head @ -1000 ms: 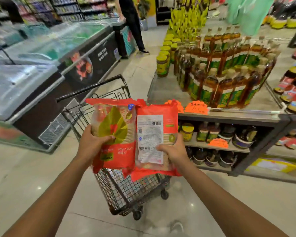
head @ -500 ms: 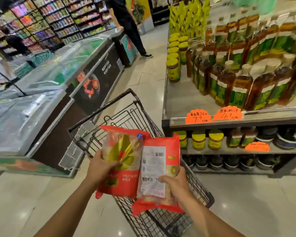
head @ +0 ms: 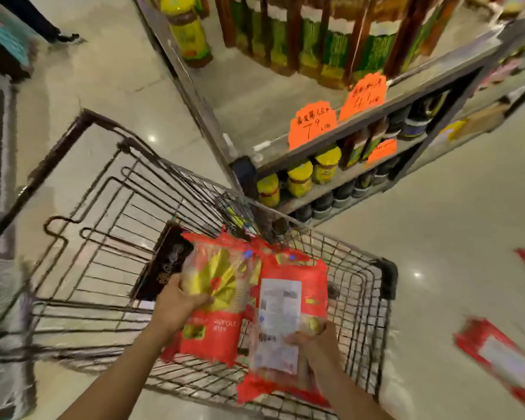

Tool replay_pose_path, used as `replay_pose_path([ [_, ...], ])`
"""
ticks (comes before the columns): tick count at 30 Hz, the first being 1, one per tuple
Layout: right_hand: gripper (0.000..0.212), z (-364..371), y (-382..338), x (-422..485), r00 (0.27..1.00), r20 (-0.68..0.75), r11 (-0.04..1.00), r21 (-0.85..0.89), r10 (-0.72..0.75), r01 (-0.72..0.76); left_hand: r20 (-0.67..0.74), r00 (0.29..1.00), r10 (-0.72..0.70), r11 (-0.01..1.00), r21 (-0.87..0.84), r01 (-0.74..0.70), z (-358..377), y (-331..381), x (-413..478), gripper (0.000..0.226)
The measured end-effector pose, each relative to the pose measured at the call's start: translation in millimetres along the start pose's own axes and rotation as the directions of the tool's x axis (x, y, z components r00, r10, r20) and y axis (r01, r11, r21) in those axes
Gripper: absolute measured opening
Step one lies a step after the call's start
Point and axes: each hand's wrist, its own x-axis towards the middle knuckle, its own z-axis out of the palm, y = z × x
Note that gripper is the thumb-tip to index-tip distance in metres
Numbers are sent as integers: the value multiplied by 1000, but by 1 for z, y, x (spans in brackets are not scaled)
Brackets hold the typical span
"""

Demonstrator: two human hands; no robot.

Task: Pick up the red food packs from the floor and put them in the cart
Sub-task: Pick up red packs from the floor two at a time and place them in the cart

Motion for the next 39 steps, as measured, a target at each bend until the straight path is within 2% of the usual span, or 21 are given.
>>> replay_pose_path([
  [4, 91, 16, 58, 51, 990, -75, 971, 216, 117, -99, 72, 996, -53, 998, 34, 51, 2, -41, 79, 59],
  [7, 68, 20, 45, 61, 976, -120, 942, 308, 181, -137, 102, 991, -81, 996, 47, 77, 14, -50, 127, 52],
  [9, 64, 17, 32, 72, 972, -158, 943, 313, 172, -116, 121, 991, -58, 997, 52, 52, 29, -40, 148, 36],
  [11, 66, 9, 25, 91, 969, -183, 953, 283, 166, -109, 128, 992, -9, 996, 93, -3, 50, -31, 173, 38],
  [14, 68, -2, 24, 119, 972, -207, 983, 164, 111, -78, 106, 993, 44, 986, 158, -61, 69, -27, 201, 34],
  [15, 65, -2, 27, 133, 975, -205, 993, 94, 89, -71, 106, 992, 70, 980, 180, -88, 72, -37, 220, 43],
  [17, 59, -1, 30, 144, 975, -217, 993, -94, 43, -65, 85, 991, 105, 965, 230, -122, 75, -50, 244, 79],
  [18, 64, -1, 34, 150, 976, -216, 979, -195, 21, -64, 95, 987, 130, 950, 273, -151, 75, -53, 245, 87],
  [20, 79, -5, 45, 165, 971, -233, 889, -454, -45, -68, 126, 967, 220, 878, 408, -252, 67, -27, 199, 72],
  [22, 78, -6, 44, 164, 977, -170, 815, -579, -125, 4, 133, 939, 316, 811, 477, -340, 56, 3, 150, 51],
  [23, 74, -3, 22, 136, 978, -113, 776, -627, -176, 67, 152, 931, 332, 787, 499, -363, 49, 15, 134, 44],
  [25, 72, -2, -23, 81, 955, -22, 670, -718, -295, 190, 193, 912, 363, 719, 564, -406, 34, 36, 106, 50],
  [28, 76, -9, -80, 10, 871, 97, 418, -848, -481, 325, 271, 788, 552, 514, 634, -578, 22, 80, 61, 84],
  [32, 82, -32, -137, -76, 702, 139, 191, -909, -698, 369, 330, 551, 767, 242, 646, -724, 19, 157, -19, 78],
  [35, 84, -63, -153, -124, 628, 46, 192, -933, -777, 305, 395, 309, 865, 6, 608, -794, 32, 198, -70, 70],
  [39, 87, -117, -127, -183, 581, -169, 344, -917, -796, 204, 510, 123, 852, -192, 521, -832, 58, 228, -141, 68],
])
